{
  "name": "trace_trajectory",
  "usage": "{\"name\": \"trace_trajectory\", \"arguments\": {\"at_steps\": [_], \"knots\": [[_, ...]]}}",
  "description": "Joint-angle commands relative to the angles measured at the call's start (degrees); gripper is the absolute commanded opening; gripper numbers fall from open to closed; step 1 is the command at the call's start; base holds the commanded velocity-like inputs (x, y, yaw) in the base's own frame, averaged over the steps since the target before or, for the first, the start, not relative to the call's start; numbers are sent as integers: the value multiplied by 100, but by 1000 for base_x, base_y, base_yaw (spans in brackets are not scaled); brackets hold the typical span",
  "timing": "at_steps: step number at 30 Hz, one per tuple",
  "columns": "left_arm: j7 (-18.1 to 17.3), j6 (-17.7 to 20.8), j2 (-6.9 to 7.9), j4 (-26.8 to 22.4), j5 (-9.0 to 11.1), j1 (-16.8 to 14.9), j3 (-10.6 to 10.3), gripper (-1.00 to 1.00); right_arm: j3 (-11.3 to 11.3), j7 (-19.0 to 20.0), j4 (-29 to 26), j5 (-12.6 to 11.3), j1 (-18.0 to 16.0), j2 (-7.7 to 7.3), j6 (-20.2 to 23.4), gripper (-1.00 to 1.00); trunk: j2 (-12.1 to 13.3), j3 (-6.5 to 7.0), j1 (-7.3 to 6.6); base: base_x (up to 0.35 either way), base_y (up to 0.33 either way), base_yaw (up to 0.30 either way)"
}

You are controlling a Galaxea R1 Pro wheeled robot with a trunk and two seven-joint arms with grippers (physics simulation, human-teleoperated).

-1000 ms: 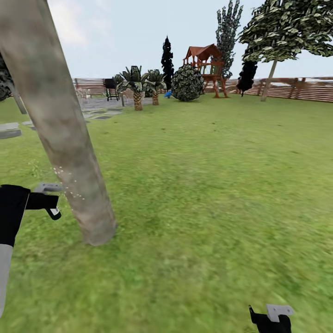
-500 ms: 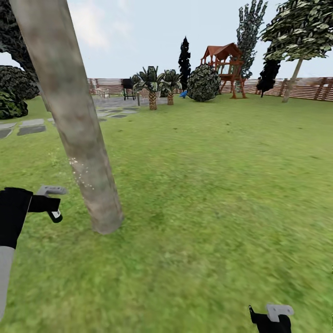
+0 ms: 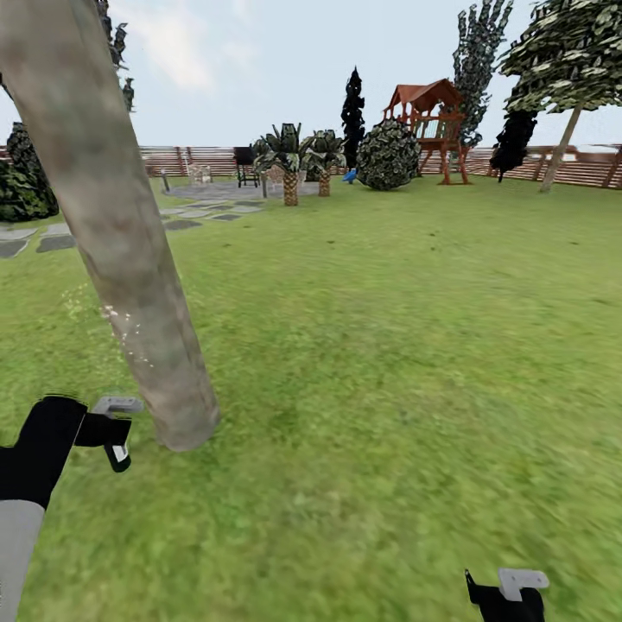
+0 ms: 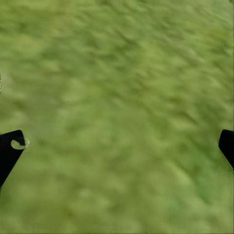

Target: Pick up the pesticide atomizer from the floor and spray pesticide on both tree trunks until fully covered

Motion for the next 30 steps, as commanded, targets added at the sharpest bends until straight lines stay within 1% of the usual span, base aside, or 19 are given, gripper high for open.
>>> {"name": "trace_trajectory", "arguments": {"at_steps": [1, 2, 3, 4, 5, 7, 8, 9, 11, 13, 17, 18, 19, 20, 21, 23, 25, 30], "knots": [[-62, 11, -5, 61, -58, -5, 12, -100, -48, 33, 5, 27, -4, 1, -25, 100, -2, -5, 1, 241, -186, 261], [-61, 9, -7, 126, -58, -4, 16, -100, -48, 33, 5, 27, -4, 1, -25, 100, -2, -5, 1, 241, -186, 267], [-29, -103, -4, 263, -61, -2, 31, -100, -48, 33, 5, 27, -5, 1, -25, 100, -2, -5, 1, 241, -185, 275], [76, -253, -3, 319, -62, -2, 71, -100, -48, 33, 5, 27, -5, 1, -25, 100, -2, -5, 1, 241, -184, 276], [196, -360, -4, 360, -61, -2, 125, -100, -48, 33, 4, 27, -5, 1, -25, 100, -2, -5, 1, 241, -180, 277], [650, -599, -13, 555, -19, -2, 282, -100, -48, 33, 4, 27, -5, 1, -25, 100, -2, -5, 1, 241, -98, 278], [805, -667, -27, 758, 17, -2, 322, -100, -48, 33, 4, 27, -4, 1, -25, 100, -2, -5, 1, 238, -27, 212], [873, -696, -57, 890, 30, -3, 328, -100, -50, 33, 4, 27, -4, 1, -25, 100, -2, -5, 1, 188, -14, 109], [929, -726, -157, 992, 19, -2, 332, -100, -53, 33, 4, 23, -4, 1, -25, 100, -2, -5, 1, 94, -7, 53], [951, -736, -222, 1041, 13, -2, 334, -100, -50, 33, 4, 26, -4, 1, -25, 100, -2, -5, 1, 29, -2, 16], [958, -767, -242, 1099, 12, -2, 343, -100, -49, 33, 4, 27, -4, -7, -25, 100, -2, -5, 1, 4, 0, 2], [981, -1018, -237, 1175, -3, -2, 351, -100, -48, 33, 4, 27, -4, -7, -25, 100, -2, -5, 1, 0, 0, 0], [1026, -1163, -234, 1219, -7, -2, 354, -100, -50, 33, 4, 27, -4, -7, -25, 100, -2, -5, 1, 0, 0, 0], [1198, -1335, -232, 1305, -2, -2, 357, -100, -49, 33, 4, 27, -4, -7, -25, 100, -2, -5, 1, 18, 0, 0], [1509, -1468, -235, 1387, 23, -2, 360, -100, -49, 33, 4, 27, -4, -8, -25, 100, -2, -5, 1, 116, -65, 0], [1678, -1523, -248, 1419, 76, -2, 360, -100, -50, 33, 4, 27, -4, -8, -25, 100, -2, -5, 1, 189, -123, 0], [1714, -1535, -303, 1426, 96, -2, 361, -100, -49, 33, 4, 27, -5, -8, -25, 100, -2, -5, 1, 224, -158, 0], [1723, -1538, -330, 1428, 100, -2, 361, -100, -51, 33, 4, 27, -5, -8, -25, 100, -2, -5, 1, 93, -239, 0]]}}
